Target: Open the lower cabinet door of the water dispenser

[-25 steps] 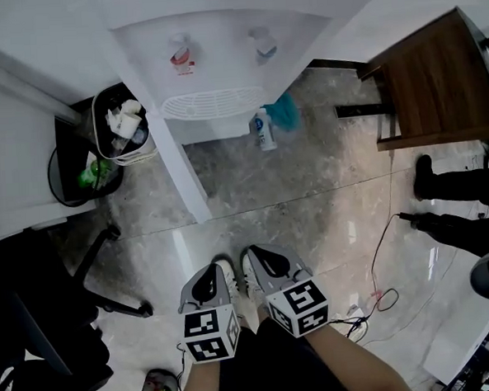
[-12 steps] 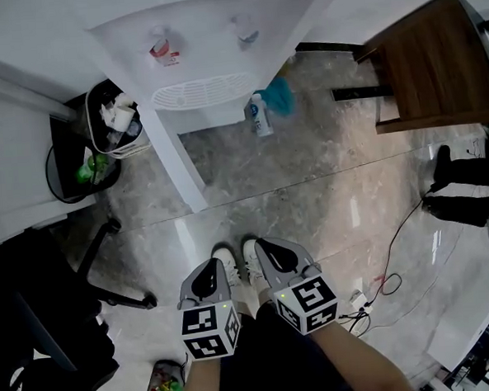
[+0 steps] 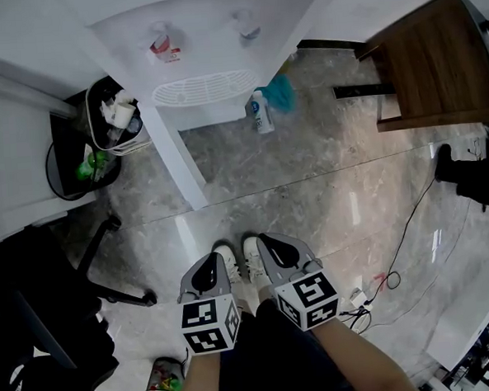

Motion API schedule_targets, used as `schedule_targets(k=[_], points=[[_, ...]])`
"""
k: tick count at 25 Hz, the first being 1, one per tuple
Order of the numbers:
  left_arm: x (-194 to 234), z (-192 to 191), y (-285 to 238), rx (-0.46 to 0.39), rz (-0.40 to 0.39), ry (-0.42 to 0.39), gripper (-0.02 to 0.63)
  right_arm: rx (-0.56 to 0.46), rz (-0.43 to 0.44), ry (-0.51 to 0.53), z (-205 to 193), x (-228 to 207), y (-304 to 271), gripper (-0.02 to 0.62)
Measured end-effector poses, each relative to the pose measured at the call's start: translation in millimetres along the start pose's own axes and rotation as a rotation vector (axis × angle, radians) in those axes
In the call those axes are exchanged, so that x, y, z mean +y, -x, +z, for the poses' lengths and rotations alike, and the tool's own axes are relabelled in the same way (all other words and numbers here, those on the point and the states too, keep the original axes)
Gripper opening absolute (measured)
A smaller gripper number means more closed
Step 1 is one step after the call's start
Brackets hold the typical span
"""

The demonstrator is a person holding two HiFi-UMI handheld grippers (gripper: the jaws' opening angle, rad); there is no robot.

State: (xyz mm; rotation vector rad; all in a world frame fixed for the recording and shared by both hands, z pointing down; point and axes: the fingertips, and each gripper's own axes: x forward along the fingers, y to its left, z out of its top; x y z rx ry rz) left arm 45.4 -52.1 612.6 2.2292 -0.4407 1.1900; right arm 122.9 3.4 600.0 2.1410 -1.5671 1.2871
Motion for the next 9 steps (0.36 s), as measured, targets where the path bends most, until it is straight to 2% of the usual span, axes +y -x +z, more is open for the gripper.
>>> schedule_targets(k=[9], points=[[3.2, -4.2, -0.5, 0.008, 0.002, 0.011, 0.006, 0.021, -0.009, 0.005, -8.0, -0.1, -0.8, -0.005]])
